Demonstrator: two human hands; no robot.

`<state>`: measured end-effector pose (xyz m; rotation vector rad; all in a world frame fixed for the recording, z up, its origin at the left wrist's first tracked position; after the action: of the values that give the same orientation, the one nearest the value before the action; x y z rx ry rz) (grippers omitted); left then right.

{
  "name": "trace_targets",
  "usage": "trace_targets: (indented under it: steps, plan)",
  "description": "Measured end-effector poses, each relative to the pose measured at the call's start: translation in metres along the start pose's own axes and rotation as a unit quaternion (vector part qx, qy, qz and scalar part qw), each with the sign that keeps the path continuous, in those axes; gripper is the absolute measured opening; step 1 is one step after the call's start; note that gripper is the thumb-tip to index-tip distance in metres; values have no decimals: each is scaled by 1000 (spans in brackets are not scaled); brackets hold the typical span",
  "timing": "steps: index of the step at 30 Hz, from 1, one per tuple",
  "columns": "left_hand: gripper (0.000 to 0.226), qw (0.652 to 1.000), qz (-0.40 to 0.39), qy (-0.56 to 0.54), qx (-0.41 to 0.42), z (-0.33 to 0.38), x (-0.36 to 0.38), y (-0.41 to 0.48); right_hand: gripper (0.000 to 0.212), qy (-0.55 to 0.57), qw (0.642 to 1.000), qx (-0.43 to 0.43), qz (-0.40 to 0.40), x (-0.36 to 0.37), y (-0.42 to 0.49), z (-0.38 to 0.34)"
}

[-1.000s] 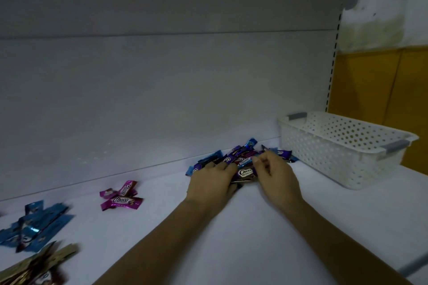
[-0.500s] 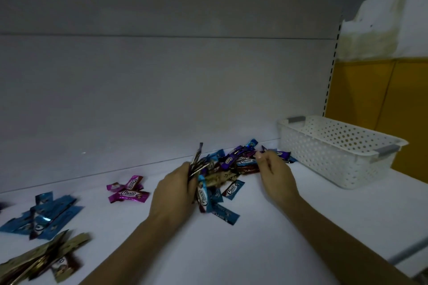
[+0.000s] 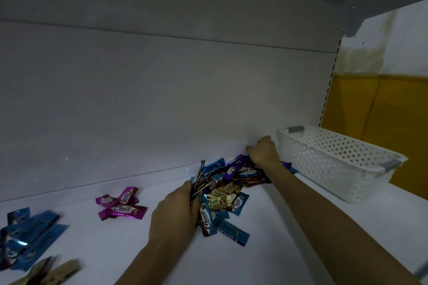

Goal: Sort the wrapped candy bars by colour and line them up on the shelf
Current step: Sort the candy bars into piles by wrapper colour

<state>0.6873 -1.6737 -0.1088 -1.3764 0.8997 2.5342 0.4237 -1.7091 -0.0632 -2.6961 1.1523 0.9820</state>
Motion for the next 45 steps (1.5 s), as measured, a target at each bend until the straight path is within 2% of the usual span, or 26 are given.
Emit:
trace_targets:
  steps: [3,5,6,8,9,12,16,23,25,27,30,33,36,40,45]
  plan:
    - [12,1000,-4,-12,-6,0,0,1,50,46,996,65,47,7,10,8]
    - [12,1000,-5,-14,-9,0,1,1,30,55,994,64,68,11,13,11]
    - [13,1000,-5,-14,-10,0,1,1,16,57,994,56,70,13,14,11]
    - [14,1000,-6,-14,-13,0,1,1,30,48,996,29,67,16,15,13]
    - [15,1000,-7,-15,-15,0,1,1,30,35,997,12,67,16,12,12]
    - [17,1000,-8,-15,-16,0,1,1,9,-57,995,-65,39,17,1,13]
    - [15,1000,-7,-13,-14,1,0,0,32,-159,978,-106,-84,18,-12,13]
    - [9,999,-9,-29,-24,3,-3,0,34,-232,945,-163,-160,-7,-48,19]
    - [7,999,-7,-44,-32,2,-3,-1,30,-277,934,-163,-156,-19,-51,14]
    - [7,997,-1,-69,-44,1,-4,-1,27,-315,928,-171,-98,-28,-50,2]
    - [9,986,19,-142,-88,-3,-5,0,23,-305,935,-175,-50,-22,-44,-18]
    - [10,981,25,-166,-102,-5,-6,1,23,-280,940,-178,-78,0,-39,-35]
    - [11,980,25,-170,-101,-5,-4,1,24,-208,948,-213,-112,30,-43,-44]
    - [11,978,25,-177,-107,-7,-4,2,20,-238,917,-304,-97,53,-47,-42]
    - [14,975,24,-193,-111,-7,-5,2,19,-222,916,-300,-149,55,-45,-30]
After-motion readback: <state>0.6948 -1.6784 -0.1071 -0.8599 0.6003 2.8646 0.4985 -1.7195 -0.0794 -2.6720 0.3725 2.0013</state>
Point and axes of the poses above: each hand's wrist, its own y-axis towards the middle knuckle, its own x-axis out of the palm, z = x × y, the point moved 3 cm from there along y, towards the middle knuckle, and after that the axes turned 6 degrees about y, right-handed, at the moved point
